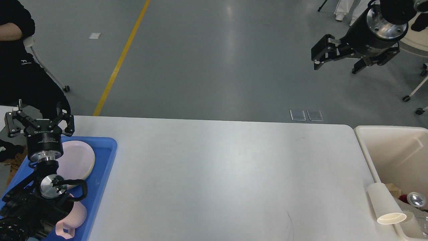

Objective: Tidy desktop
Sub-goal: 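Bring the right gripper back down toward the white paper cup, then grasp the white paper cup lying by the bin with the right gripper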

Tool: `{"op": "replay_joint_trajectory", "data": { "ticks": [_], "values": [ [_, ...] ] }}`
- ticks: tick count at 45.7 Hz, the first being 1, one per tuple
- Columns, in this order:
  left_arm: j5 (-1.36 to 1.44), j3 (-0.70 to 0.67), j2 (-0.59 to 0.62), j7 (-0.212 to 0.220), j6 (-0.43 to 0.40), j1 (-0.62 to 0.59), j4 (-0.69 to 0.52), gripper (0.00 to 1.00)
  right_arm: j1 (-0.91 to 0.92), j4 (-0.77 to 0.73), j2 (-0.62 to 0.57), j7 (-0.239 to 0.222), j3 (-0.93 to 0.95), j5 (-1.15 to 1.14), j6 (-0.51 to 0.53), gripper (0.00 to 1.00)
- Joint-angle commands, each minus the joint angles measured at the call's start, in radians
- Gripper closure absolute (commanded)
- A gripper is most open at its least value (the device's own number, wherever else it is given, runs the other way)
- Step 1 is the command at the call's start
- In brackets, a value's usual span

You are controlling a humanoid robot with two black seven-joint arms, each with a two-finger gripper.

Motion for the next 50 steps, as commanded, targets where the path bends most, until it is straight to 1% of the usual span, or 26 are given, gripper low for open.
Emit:
{"op": "replay_joint_trajectory", "data": {
  "ticks": [1,4,8,14,22,25,30,36,50],
  "values": [
    [-0.001,0.0,0.0,0.0,0.0,0.0,0.0,0.04,-0.067,-0.003,0.006,-0.002,-0.005,-0.022,-0.017,0.0],
    [0.0,0.0,0.0,0.0,0.0,0.0,0.0,0.04,-0.154,-0.006,0.002,-0.002,-0.007,-0.071,-0.03,0.0],
    [0.0,0.0,0.0,0.0,0.0,0.0,0.0,0.04,-0.277,-0.009,-0.008,-0.002,-0.012,-0.149,-0.076,0.0],
    [0.0,0.0,0.0,0.0,0.0,0.0,0.0,0.04,-0.455,-0.009,-0.048,-0.002,-0.035,-0.248,-0.133,0.01],
    [0.0,0.0,0.0,0.0,0.0,0.0,0.0,0.04,-0.645,-0.013,-0.048,-0.002,-0.038,-0.341,-0.193,0.0],
    [0.0,0.0,0.0,0.0,0.0,0.0,0.0,0.04,-0.732,-0.036,-0.038,-0.002,-0.036,-0.381,-0.242,0.0],
    [0.0,0.0,0.0,0.0,0.0,0.0,0.0,0.04,-0.818,-0.093,-0.034,-0.002,-0.038,-0.386,-0.299,0.0],
    [0.0,0.0,0.0,0.0,0.0,0.0,0.0,0.04,-0.907,-0.19,0.006,-0.002,-0.038,-0.386,-0.34,0.0],
    [0.0,0.0,0.0,0.0,0.0,0.0,0.0,0.04,-1.03,-0.276,0.018,0.0,-0.038,-0.387,-0.395,0.01]
  ]
}}
